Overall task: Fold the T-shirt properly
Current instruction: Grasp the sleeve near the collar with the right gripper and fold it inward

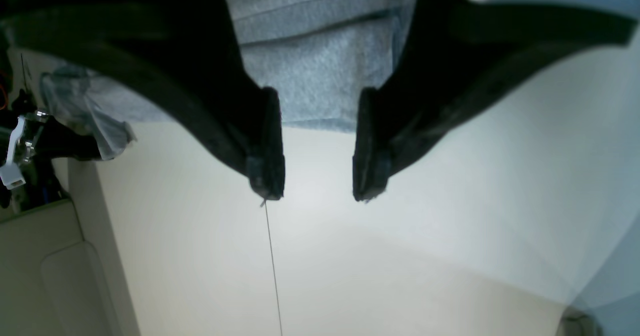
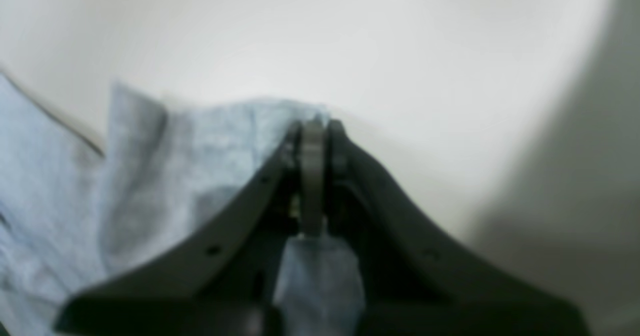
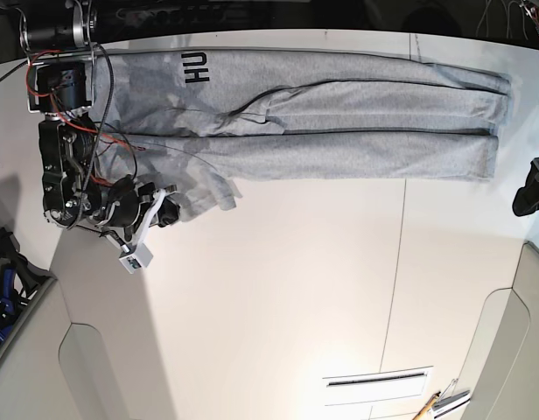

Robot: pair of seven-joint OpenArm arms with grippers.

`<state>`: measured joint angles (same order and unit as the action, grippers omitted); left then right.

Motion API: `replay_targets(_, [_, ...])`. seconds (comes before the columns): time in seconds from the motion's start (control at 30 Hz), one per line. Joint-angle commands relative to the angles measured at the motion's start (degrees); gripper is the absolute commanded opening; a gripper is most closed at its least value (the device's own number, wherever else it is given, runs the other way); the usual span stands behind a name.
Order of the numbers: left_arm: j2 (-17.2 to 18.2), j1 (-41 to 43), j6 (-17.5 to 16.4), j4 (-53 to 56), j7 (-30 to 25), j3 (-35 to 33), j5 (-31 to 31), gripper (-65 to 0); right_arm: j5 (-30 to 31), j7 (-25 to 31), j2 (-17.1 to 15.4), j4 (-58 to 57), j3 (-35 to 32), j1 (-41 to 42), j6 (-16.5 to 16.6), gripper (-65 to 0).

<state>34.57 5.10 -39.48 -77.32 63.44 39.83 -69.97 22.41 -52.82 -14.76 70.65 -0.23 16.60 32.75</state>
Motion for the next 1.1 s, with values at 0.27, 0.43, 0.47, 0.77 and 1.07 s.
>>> replay_targets(0.27, [1.46,-0.44,-0.52,-0.94,-1.09,0.48,-0.83,-38.9,7.39,-6.71,0.61,31.93,0.15,-13.42,0.46,-65.0])
replay_targets(0.43, [1.46,-0.46,-0.52,-0.94,-1.07,0.48,-0.87,-38.9,7.39,-7.28,3.06,41.07,0.15,-24.11,0.46,-65.0])
replay_targets(0.47, [1.46,-0.46,-0.52,-0.94,-1.09,0.48,-0.87,-38.9,7.39,-7.26,3.56,41.86,0.15,-25.99,0.46,-65.0])
replay_targets(0.77, [1.46,-0.46,-0.52,-0.94,-1.09,0.48,-0.94,-38.9,7.61,-7.26,4.48,42.34,0.15,-33.64,0.44,-65.0])
replay_targets(1.07, [1.49,0.72,-0.52,-0.94,-1.09,1.03,-0.9,-36.6,9.46,-6.54,4.48,42.53,0.17,-33.29,0.48,-36.4])
